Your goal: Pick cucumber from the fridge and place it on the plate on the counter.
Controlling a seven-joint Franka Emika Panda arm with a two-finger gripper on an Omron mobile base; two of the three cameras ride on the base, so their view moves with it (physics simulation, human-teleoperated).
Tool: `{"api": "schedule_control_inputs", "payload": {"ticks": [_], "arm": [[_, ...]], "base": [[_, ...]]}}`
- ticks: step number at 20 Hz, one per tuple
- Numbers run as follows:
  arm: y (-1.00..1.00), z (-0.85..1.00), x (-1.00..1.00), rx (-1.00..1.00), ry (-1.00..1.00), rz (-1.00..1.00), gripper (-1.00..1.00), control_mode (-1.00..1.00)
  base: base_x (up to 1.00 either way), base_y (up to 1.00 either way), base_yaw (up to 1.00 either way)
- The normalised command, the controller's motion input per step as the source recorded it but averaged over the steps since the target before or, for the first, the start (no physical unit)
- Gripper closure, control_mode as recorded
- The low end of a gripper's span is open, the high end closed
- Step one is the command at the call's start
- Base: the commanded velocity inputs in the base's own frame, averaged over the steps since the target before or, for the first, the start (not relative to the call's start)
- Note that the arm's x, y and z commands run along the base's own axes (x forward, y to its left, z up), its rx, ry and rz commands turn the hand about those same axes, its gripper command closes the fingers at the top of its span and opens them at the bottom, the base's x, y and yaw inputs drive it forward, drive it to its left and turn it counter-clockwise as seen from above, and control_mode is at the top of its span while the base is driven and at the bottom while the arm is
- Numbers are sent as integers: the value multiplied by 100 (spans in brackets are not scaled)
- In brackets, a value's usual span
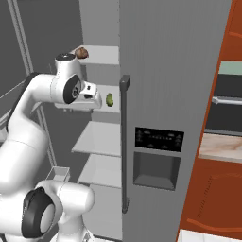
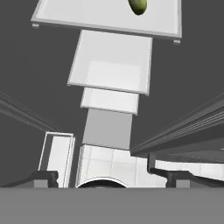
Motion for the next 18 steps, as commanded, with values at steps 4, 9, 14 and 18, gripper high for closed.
{"api": "schedule_control_inputs", "payload": {"ticks": [4, 9, 14, 18], "arm": [[0, -21, 21, 0, -10, 0, -100, -100], [0, -18, 38, 0, -12, 0, -100, -100], [0, -1, 45, 0, -6, 0, -100, -100], [0, 0, 46, 0, -2, 0, -100, -100]], "base": [[0, 0, 0], [0, 0, 0], [0, 0, 0], [0, 0, 0]]}}
